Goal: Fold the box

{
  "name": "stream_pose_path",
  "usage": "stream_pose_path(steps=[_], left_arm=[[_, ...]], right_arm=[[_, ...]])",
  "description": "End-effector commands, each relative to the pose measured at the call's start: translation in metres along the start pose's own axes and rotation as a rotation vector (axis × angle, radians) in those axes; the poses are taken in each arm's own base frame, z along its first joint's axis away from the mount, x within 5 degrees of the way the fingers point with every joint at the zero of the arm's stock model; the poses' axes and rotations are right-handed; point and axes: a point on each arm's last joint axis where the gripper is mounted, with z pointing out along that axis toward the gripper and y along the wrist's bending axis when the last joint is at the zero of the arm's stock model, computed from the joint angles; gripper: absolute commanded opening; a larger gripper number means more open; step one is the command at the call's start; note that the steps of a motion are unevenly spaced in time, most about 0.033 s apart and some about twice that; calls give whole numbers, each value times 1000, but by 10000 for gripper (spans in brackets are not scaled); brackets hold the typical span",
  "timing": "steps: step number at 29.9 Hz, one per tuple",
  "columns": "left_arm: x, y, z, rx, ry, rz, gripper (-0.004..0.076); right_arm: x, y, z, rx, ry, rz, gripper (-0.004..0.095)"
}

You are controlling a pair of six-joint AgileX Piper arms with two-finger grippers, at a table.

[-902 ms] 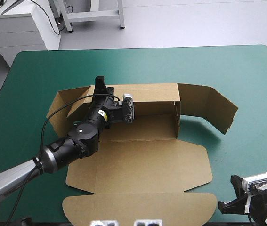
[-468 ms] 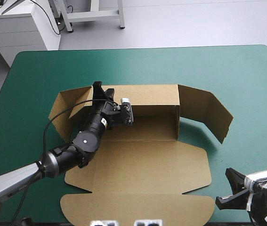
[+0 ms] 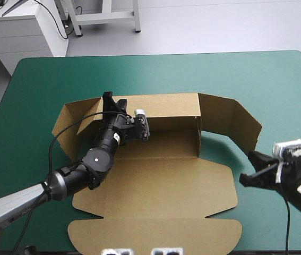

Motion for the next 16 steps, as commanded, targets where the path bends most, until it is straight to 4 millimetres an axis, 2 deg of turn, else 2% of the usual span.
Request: stream_pose_path(steps=[1,9,16], left_arm=[[-1,16,-7,-63,-1,-15,-8],[0,16,-7,-63,2,19,-8],[0,16,-7,-63,2,28,-8]], right_arm=[[-50,-1,14,-10,-53,-9,-14],[-133,-8,60,-48,-8,-36,-14],[-172,-23,120,-84,127,18,-12]])
